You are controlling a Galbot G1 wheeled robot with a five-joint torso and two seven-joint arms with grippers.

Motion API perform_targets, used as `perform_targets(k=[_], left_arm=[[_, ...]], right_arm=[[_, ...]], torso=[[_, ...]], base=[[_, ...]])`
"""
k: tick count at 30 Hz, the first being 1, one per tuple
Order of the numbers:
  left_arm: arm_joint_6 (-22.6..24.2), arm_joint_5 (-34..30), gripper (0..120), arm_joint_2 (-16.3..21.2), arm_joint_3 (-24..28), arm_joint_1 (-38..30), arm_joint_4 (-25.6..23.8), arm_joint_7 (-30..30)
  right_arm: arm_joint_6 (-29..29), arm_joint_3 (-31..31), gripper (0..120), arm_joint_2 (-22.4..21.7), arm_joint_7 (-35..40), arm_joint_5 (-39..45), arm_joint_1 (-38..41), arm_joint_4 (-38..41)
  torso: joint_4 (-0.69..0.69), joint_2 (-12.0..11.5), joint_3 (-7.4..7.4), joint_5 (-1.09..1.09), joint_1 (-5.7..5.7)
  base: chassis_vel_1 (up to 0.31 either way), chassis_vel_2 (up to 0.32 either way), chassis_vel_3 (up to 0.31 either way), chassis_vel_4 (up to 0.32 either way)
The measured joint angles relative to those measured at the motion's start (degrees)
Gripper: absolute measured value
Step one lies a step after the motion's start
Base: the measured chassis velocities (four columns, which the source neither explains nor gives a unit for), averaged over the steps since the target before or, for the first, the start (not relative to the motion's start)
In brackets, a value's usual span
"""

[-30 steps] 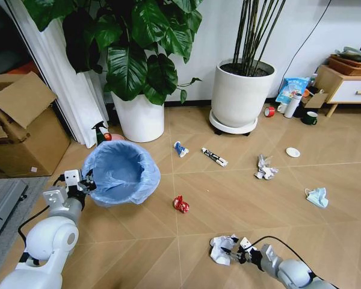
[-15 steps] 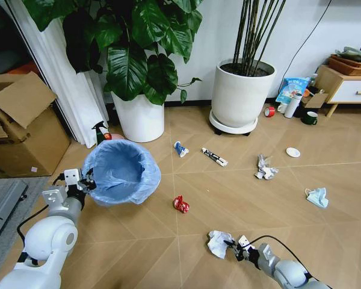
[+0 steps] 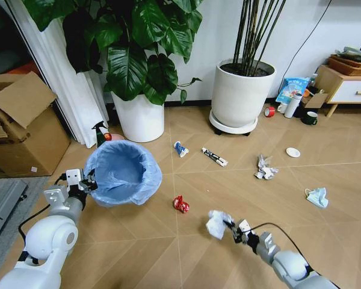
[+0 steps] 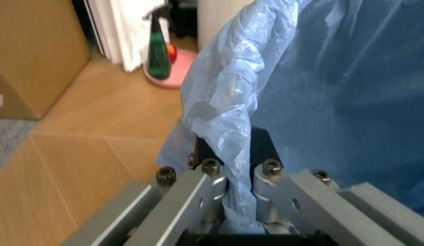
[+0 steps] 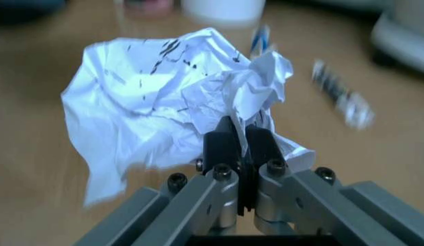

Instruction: Pick up the trash bin and place the garbage on the floor into it.

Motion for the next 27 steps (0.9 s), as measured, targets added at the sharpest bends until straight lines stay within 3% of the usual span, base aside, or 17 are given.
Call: perform_targets(k=[3,7,11,17,27], left_arm=[[0.93,-1.35,0,1.17,1.71,-1.16,1.77,0.08],[1.75,-2.43,0,2.08,3.30,-2.41,3.10,0.28],[3.65,-5.24,0,3.39,5.16,-4.03,4.32,0.31],[5.39,-7.70,0,5.27,7.44,-5.95,6.25,0.78],[6.36,-8.16,0,5.81,8.25,-6.87,7.77,2.21]], right_arm=[[-3.44,0.01,0,-2.23,2.14,5.98,4.39,8.34],[-6.32,-2.27,0,-3.55,3.69,9.98,9.76,12.24],[-9.04,-9.24,0,-4.06,6.06,14.47,19.07,14.13],[-11.16,-24.11,0,-1.21,8.69,18.88,32.61,13.53],[-12.84,-39.56,0,6.11,11.06,19.79,41.22,8.16]], torso=[[0.02,0.00,0.00,-0.03,0.00],[0.01,0.00,-0.01,0.02,0.00],[0.01,0.00,0.00,0.01,0.00],[0.03,0.00,0.00,0.00,0.01],[0.02,0.00,0.00,0.01,0.01]], base=[[0.000,0.000,0.000,0.000],[0.000,0.000,0.000,0.000],[0.000,0.000,0.000,0.000],[0.000,0.000,0.000,0.000],[0.000,0.000,0.000,0.000]])
